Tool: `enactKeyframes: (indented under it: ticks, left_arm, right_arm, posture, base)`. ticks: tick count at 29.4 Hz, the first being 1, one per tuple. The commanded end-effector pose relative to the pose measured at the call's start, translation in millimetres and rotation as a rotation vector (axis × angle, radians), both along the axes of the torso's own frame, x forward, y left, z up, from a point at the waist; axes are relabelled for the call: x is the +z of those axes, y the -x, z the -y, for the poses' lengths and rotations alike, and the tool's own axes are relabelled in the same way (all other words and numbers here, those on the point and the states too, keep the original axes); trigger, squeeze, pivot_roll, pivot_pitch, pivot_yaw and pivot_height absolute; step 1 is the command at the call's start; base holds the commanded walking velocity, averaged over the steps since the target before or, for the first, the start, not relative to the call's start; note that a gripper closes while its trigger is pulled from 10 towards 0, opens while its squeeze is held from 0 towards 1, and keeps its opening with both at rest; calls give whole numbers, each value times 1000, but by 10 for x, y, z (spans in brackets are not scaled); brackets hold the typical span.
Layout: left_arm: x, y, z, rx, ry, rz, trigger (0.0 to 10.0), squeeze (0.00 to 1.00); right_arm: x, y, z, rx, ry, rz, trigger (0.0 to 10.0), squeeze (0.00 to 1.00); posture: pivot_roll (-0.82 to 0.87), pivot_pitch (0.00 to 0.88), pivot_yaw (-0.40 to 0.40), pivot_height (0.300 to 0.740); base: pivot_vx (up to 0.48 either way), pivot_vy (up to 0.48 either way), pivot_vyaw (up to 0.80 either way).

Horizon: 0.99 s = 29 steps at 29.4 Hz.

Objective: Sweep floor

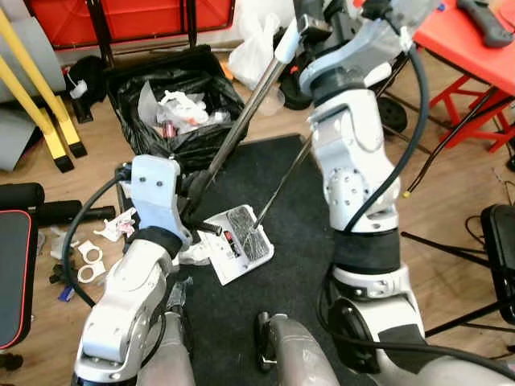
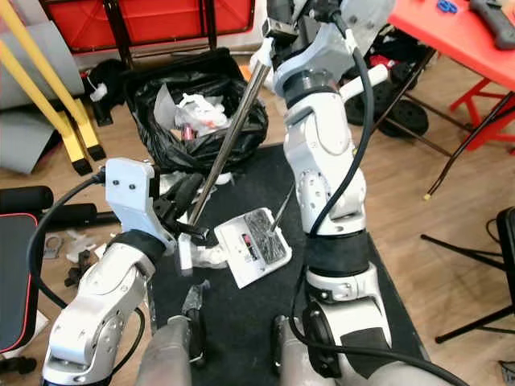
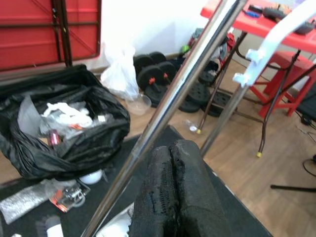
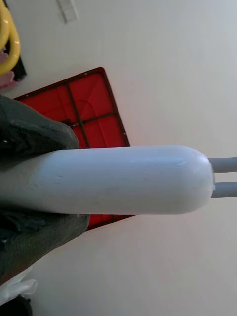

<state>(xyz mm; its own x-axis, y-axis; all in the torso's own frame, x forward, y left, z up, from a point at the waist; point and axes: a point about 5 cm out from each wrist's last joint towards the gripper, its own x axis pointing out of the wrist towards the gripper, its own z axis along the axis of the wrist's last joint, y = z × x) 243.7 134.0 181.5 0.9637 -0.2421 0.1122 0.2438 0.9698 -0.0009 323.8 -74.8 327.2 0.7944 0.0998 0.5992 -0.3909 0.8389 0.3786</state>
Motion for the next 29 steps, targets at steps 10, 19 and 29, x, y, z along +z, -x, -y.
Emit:
enactKeyframes:
  ticks: [10, 19, 29]
  left_arm:
    - [42, 66, -84, 57, 13, -26, 10000, 0]
    - [86, 82, -101, 49, 3, -14, 10000, 0]
    - [126, 123, -132, 74, 1, -27, 10000, 0]
  right_arm:
    - [-41, -75, 49, -52, -115, 20, 10000, 0]
    - [-81, -170, -21, -55, -82, 27, 10000, 0]
    - [-130, -335, -4, -65, -71, 13, 10000, 0]
  posture:
    - [-121, 330, -170, 740]
    - [-118, 368, -174, 740]
    - [-103, 418, -178, 740]
  base:
    - [0, 0, 0]
    - [213, 0, 0]
    - [0, 0, 0]
